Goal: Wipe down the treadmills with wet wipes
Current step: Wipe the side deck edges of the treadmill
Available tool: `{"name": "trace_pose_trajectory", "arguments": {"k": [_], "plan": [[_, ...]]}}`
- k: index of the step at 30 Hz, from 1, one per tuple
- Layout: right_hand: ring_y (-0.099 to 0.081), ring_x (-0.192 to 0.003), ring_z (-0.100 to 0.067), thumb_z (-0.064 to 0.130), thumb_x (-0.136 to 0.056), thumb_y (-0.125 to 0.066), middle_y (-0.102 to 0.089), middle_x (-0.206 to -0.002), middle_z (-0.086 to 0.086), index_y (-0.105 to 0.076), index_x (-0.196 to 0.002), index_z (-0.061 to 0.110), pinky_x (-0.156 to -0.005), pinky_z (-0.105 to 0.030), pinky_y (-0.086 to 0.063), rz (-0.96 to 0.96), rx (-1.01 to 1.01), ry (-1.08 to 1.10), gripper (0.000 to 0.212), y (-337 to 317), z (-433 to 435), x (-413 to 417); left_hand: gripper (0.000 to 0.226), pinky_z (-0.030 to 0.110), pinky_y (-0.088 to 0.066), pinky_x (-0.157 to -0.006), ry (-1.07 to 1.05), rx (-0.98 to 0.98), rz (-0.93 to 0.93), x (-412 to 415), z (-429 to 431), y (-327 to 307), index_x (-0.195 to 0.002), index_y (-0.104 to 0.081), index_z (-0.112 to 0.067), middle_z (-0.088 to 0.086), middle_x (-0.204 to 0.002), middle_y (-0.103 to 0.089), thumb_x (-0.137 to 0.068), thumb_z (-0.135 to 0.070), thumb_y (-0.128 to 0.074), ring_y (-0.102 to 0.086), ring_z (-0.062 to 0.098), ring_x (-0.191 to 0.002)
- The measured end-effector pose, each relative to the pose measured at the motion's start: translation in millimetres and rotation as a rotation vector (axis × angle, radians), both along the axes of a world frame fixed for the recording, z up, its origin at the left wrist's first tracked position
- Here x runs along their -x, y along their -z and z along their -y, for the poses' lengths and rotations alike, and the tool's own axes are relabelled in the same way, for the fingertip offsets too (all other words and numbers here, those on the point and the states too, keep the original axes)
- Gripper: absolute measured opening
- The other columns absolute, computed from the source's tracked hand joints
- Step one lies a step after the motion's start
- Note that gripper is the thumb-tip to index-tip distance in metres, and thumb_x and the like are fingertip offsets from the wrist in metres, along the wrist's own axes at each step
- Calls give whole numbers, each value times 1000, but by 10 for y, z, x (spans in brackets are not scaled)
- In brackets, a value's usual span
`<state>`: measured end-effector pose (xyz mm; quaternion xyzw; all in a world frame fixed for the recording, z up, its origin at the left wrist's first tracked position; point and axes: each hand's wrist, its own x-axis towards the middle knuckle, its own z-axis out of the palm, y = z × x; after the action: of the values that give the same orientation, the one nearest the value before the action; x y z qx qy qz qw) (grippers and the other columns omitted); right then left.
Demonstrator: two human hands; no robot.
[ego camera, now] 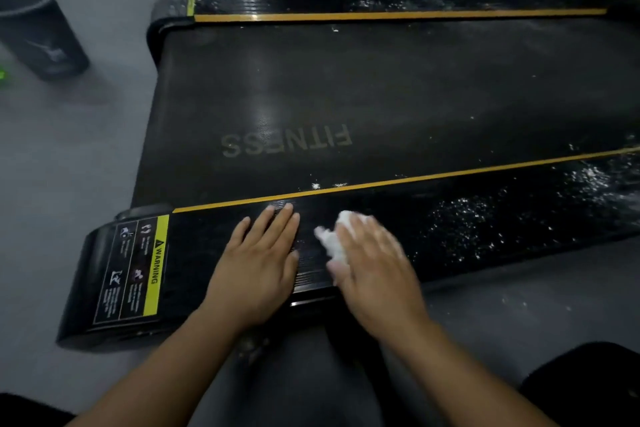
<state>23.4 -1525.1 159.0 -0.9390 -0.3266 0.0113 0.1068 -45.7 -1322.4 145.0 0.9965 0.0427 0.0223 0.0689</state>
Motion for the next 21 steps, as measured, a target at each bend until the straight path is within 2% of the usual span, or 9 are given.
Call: {"name": "trace_pose_trajectory", "arguments": {"k": [2,4,8,10,13,15,17,19,21], "plan": [[-15,-154,-28,60,-92,-16,-21,-166,-2,-30,-155,23,-124,-42,-12,-61,25,83,75,-27,-14,-366,66,44,-15,-124,-84,24,-35,-25,106,-13,-158,-31,-20,-3,-166,-22,-101,-48,-15,-17,19,-154],[-9,-154,-29,59,-89,-9,-17,-167,-3,-26,-155,23,-125,-44,-9,-83,41,61,77,-64,-217,-492,67,47,-14,-124,-128,29,-40,-45,175,-29,-159,-29,-21,-5,-166,-18,-100,-49,-11,-15,19,-155],[-33,-147,-31,43,-96,-32,-39,-157,-5,-43,-147,19,-123,-42,-17,1,38,-244,57,-57,-132,-171,64,47,-19,-123,-164,31,-50,-36,201,-49,-157,-35,-21,-8,-164,-19,-102,-47,-16,-20,18,-153],[-34,-146,-29,41,-98,-39,-40,-156,-3,-43,-148,19,-121,-38,-14,3,41,-256,55,-58,126,-232,65,46,-17,-124,-173,31,-67,-37,220,-77,-158,-31,-22,-7,-165,-19,-101,-48,-13,-17,17,-154],[-10,-154,-27,45,-105,-33,-18,-166,-1,-24,-156,23,-124,-41,-5,-60,64,-85,57,-64,105,-658,70,41,-6,-126,-203,40,-102,-60,249,-123,-161,-15,-28,-11,-167,-6,-97,-53,-1,-2,12,-155],[0,-155,-29,50,-104,-26,-9,-168,-4,-18,-159,24,-125,-44,-2,-90,74,-61,61,-47,-104,-686,73,37,3,-126,-224,18,-144,-78,257,-138,-161,-3,-32,-15,-166,7,-92,-55,8,8,8,-154],[-10,-154,-31,50,-99,-25,-18,-167,-6,-27,-156,23,-125,-47,-10,-83,50,-177,63,-21,-131,-455,76,34,7,-124,-258,20,-155,-85,274,-133,-161,-1,-33,-17,-163,12,-89,-56,12,11,8,-154],[-29,-149,-32,48,-95,-34,-36,-160,-7,-42,-149,20,-121,-48,-26,-26,13,-309,61,9,143,-197,80,35,7,-124,-296,34,-163,-104,307,-144,-161,-2,-34,-16,-165,11,-86,-57,12,11,9,-154],[-40,-143,-32,47,-94,-42,-45,-154,-6,-51,-143,18,-118,-45,-28,31,4,-313,58,51,484,-187,84,37,6,-124,-363,40,-184,-149,378,-155,-161,-1,-33,-12,-168,9,-83,-58,14,11,13,-155]]}}
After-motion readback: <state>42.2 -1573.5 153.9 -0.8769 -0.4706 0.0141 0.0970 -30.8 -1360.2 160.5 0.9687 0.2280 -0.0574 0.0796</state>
